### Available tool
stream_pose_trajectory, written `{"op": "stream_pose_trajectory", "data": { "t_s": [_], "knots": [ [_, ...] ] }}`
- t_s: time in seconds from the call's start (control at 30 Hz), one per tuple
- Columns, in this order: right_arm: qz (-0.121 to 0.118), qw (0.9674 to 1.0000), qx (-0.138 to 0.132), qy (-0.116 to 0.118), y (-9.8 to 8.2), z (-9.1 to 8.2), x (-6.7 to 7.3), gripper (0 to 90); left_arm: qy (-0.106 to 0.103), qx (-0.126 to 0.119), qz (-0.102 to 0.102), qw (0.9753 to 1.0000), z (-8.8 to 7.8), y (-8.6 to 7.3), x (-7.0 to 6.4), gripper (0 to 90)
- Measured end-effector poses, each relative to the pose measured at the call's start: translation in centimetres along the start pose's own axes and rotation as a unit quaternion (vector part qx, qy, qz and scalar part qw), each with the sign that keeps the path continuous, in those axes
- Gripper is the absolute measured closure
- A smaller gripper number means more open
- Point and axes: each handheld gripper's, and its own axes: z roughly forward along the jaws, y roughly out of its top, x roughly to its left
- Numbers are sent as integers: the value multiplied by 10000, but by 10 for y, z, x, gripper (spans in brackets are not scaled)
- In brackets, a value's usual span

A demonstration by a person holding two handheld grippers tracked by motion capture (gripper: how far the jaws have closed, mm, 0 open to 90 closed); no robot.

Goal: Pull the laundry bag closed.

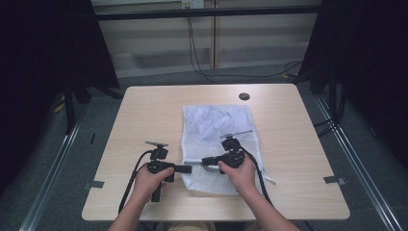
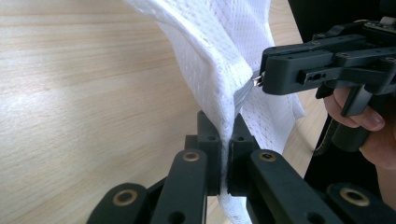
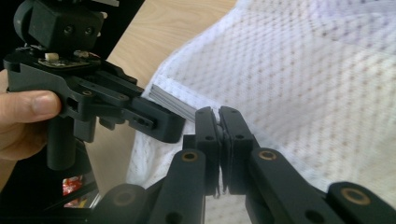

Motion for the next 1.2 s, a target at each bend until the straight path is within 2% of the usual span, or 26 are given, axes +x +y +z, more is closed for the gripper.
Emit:
{"op": "stream_pose_trajectory", "data": {
  "t_s": [0.07,0.1,0.17,0.2,0.23,0.33,0.5,0.53,0.7,0.97,1.07,1.2],
  "knots": [
    [85,9999,-13,76,-2,-3,-3,867,-14,65,72,10000,2,0,-2,877],
    [38,10000,-9,70,-2,-4,-4,867,-7,27,14,10000,3,0,-3,877],
    [33,10000,15,51,-3,-5,-3,867,2,80,78,9999,2,0,-2,877],
    [-14,10000,18,63,-3,-6,-3,867,-17,57,10,10000,3,0,-3,877],
    [-63,10000,22,-4,-3,-6,-3,867,43,103,89,9999,2,0,-1,877],
    [-47,10000,3,-3,-5,-9,-5,867,0,45,-9,10000,2,-1,-2,877],
    [-50,10000,5,-32,-6,-13,-8,867,41,73,64,9999,2,-1,-1,877],
    [-64,10000,4,-37,-6,-14,-9,867,5,64,-15,10000,2,-1,-2,877],
    [0,10000,-33,6,-8,-17,-13,867,20,69,19,10000,3,-1,-2,877],
    [-51,10000,-23,7,-11,-20,-14,867,-28,73,-12,10000,5,-1,-3,877],
    [-69,10000,-28,-28,-11,-22,-14,867,42,35,13,10000,3,-1,-3,877],
    [-20,10000,-51,-34,-13,-27,-21,867,2,56,-7,10000,2,-1,-2,877]
  ]
}}
